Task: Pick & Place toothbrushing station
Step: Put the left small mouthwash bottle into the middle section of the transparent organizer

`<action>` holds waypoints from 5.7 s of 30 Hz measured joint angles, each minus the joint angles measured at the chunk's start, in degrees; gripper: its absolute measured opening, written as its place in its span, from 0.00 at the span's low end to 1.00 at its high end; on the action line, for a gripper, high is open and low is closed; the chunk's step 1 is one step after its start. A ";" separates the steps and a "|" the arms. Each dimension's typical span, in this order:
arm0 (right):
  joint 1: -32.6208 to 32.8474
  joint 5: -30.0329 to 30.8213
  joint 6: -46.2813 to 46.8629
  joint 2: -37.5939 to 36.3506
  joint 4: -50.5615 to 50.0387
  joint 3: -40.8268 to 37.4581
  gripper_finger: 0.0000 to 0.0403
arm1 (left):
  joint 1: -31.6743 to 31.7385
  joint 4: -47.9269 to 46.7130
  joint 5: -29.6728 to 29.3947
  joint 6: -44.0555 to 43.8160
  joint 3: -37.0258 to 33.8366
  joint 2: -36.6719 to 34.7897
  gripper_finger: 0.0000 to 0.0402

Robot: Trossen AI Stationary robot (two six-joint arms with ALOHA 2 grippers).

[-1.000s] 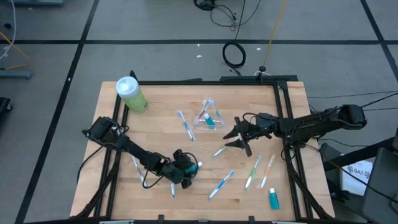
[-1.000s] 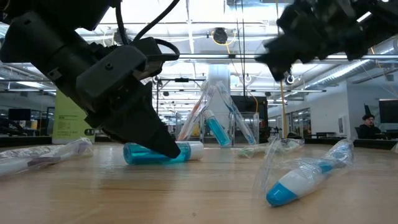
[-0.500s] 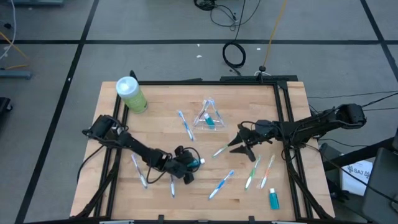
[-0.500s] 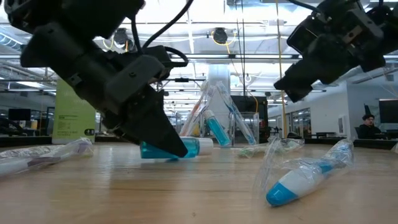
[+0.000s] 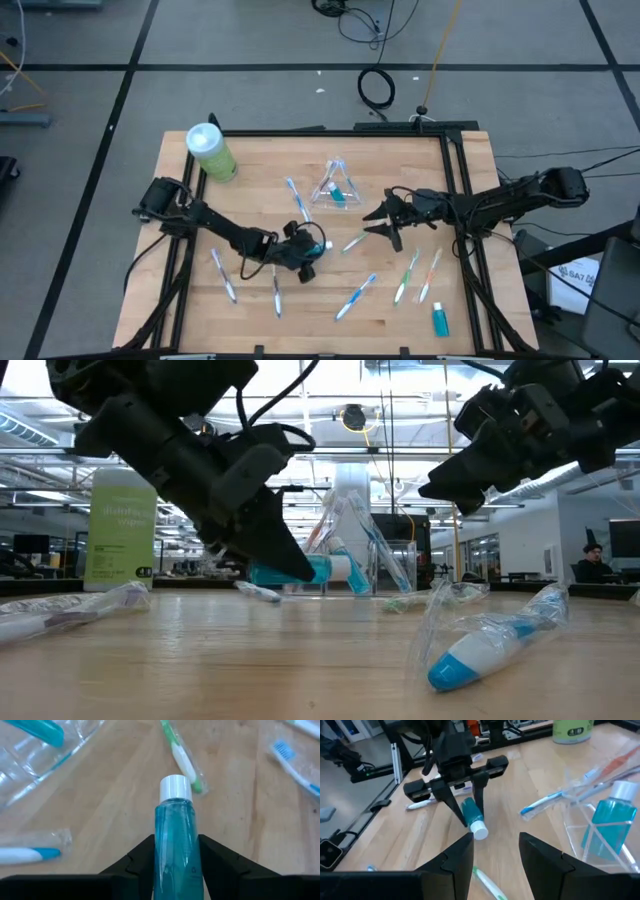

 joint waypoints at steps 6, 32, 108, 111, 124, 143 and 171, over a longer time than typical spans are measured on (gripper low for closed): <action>0.02 -0.01 0.94 3.73 3.54 0.02 0.38 | 2.81 4.62 -0.15 5.98 0.02 -2.09 0.35; -1.11 1.15 6.44 20.31 25.32 5.82 0.38 | 5.71 18.87 -4.72 28.95 0.20 -3.65 0.35; -1.13 -0.27 -5.09 10.20 -6.54 5.46 0.60 | 11.91 17.54 14.94 15.66 0.22 7.44 0.43; 0.39 -0.29 -8.14 9.59 -7.27 5.46 0.60 | 11.62 20.52 15.09 15.72 0.20 7.32 0.43; 2.22 -0.23 -13.13 9.58 -0.23 5.46 0.60 | 9.91 21.59 14.89 19.26 0.22 0.19 0.43; 3.67 0.12 -16.26 9.58 2.48 5.44 0.47 | 9.67 24.48 14.89 19.00 0.22 0.07 0.44; 3.67 0.17 -16.83 9.58 3.33 5.40 0.26 | 9.67 24.00 14.74 18.71 0.17 0.07 0.44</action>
